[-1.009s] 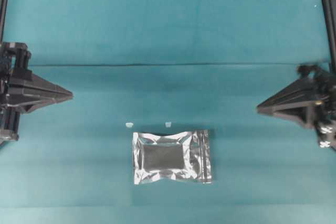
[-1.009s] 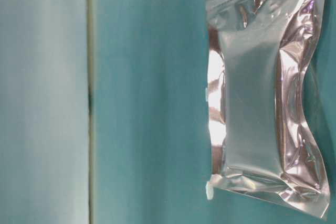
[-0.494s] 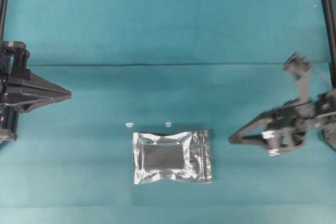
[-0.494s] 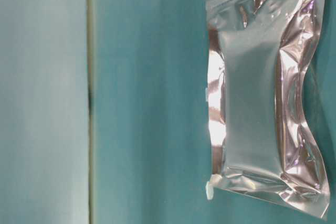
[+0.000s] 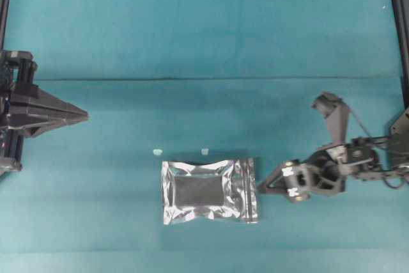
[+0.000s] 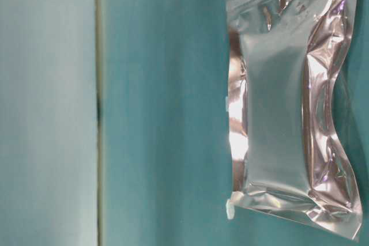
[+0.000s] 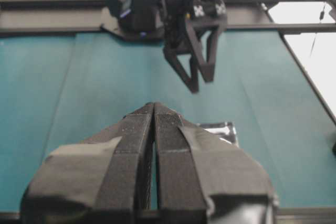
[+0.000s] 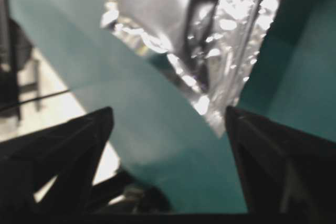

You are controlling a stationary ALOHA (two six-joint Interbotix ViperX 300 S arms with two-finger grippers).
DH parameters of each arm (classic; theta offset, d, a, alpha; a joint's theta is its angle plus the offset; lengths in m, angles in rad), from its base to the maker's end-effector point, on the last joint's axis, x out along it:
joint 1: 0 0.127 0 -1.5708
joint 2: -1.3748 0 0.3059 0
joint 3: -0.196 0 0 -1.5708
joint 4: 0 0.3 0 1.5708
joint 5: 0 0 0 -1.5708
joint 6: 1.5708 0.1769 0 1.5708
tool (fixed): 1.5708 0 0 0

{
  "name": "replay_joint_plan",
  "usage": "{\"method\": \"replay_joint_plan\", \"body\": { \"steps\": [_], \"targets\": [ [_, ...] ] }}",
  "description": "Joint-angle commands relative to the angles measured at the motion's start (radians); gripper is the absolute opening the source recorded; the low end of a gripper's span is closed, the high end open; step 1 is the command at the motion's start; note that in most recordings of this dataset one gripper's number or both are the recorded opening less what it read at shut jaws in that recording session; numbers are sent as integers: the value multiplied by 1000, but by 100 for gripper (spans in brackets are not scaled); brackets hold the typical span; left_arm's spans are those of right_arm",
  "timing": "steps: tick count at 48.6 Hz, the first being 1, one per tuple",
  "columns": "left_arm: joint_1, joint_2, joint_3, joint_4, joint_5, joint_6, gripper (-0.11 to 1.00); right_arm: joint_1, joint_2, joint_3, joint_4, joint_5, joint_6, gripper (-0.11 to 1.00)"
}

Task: Hand over the silver zip bag and make it stand upright.
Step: 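Move the right gripper left toward the silver zip bag's right edge, then lower the right gripper and close it on the bag's right edge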

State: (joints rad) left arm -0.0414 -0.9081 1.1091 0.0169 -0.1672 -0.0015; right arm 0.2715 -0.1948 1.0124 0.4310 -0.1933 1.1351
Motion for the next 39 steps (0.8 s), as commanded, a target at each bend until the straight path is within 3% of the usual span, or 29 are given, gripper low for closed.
{"method": "replay_joint_plan", "body": {
  "steps": [1, 15, 26, 33, 39],
  "targets": [
    [0, 9, -25, 3, 0, -2, 0, 3, 40, -20, 9, -15, 15, 92],
    [0, 6, -25, 3, 18, -3, 0, 3, 121, -20, 52, -66, 17, 92],
    [0, 9, -25, 3, 25, -2, 0, 18, 141, 3, 71, -176, 17, 92],
    [0, 9, -23, 3, 25, -2, 0, 49, 137, 61, 126, -314, 18, 92],
    [0, 6, -23, 3, 26, -2, 0, 75, 141, 83, 170, -351, 20, 92]
  ]
}}
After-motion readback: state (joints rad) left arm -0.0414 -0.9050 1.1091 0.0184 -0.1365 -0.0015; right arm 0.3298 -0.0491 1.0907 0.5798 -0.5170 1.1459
